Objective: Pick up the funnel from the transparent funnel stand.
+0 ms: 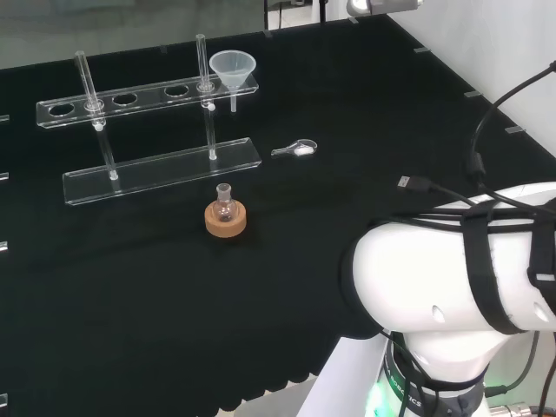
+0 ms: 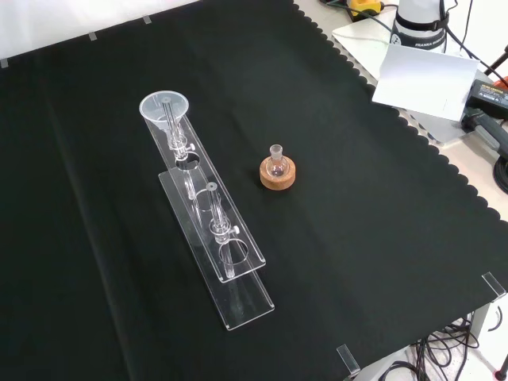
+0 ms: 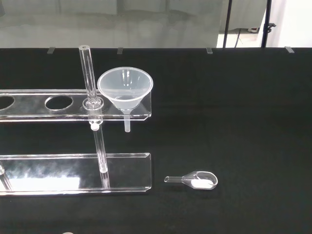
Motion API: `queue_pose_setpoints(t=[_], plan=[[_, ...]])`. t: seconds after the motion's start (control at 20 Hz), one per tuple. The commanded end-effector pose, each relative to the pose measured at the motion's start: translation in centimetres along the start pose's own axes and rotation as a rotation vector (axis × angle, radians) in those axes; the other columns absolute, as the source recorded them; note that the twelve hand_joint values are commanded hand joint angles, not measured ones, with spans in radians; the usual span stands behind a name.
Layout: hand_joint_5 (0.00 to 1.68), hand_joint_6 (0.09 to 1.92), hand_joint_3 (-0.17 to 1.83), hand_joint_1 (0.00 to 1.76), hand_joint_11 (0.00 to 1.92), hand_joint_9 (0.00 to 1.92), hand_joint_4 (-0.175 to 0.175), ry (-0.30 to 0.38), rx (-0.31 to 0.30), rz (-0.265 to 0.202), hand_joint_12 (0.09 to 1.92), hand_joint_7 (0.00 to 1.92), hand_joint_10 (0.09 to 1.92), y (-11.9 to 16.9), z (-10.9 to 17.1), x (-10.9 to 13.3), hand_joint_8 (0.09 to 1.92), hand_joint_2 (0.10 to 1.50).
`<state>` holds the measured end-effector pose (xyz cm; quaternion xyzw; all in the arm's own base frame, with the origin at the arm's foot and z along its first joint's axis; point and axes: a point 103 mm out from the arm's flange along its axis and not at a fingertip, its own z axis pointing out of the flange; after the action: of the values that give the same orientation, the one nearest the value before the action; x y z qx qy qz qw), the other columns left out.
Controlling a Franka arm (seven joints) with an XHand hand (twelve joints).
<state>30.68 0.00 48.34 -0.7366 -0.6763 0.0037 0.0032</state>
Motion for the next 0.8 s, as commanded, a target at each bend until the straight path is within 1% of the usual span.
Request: queue_pose_setpoints(t=[0.05, 0.1, 0.2, 0.35, 0.45, 0.55, 0.8], plan=[[0.13, 0.09, 0.04, 0.09, 0.05, 0.06, 0.011, -0.008, -0.009, 0.000, 1.39, 0.00, 0.68, 0.2, 0.0, -0.1, 0.20, 1.28], [0.12, 0.09, 0.06, 0.05, 0.03, 0.05, 0.018, -0.007, -0.009, 0.001, 1.38, 0.00, 0.67, 0.3, 0.0, -0.2, 0.17, 1.32], [0.11, 0.09, 0.08, 0.01, 0.02, 0.04, 0.024, -0.012, -0.017, 0.001, 1.37, 0.00, 0.66, 0.2, 0.0, 0.1, 0.13, 1.34], [0.11, 0.09, 0.08, 0.00, 0.02, 0.04, 0.025, -0.017, -0.014, 0.004, 1.36, 0.00, 0.66, 0.3, 0.0, 0.1, 0.12, 1.35], [0.11, 0.09, 0.08, 0.00, 0.02, 0.04, 0.025, -0.019, 0.002, 0.011, 1.36, 0.00, 0.66, 0.6, 0.1, 0.1, 0.12, 1.35], [0.11, 0.09, 0.08, 0.00, 0.02, 0.04, 0.025, -0.022, 0.018, 0.015, 1.36, 0.00, 0.66, 1.5, 0.5, 0.0, 0.12, 1.35], [0.11, 0.09, 0.08, 0.00, 0.02, 0.04, 0.025, -0.018, 0.023, 0.031, 1.37, 0.00, 0.66, 3.2, 1.7, -0.1, 0.12, 1.35]])
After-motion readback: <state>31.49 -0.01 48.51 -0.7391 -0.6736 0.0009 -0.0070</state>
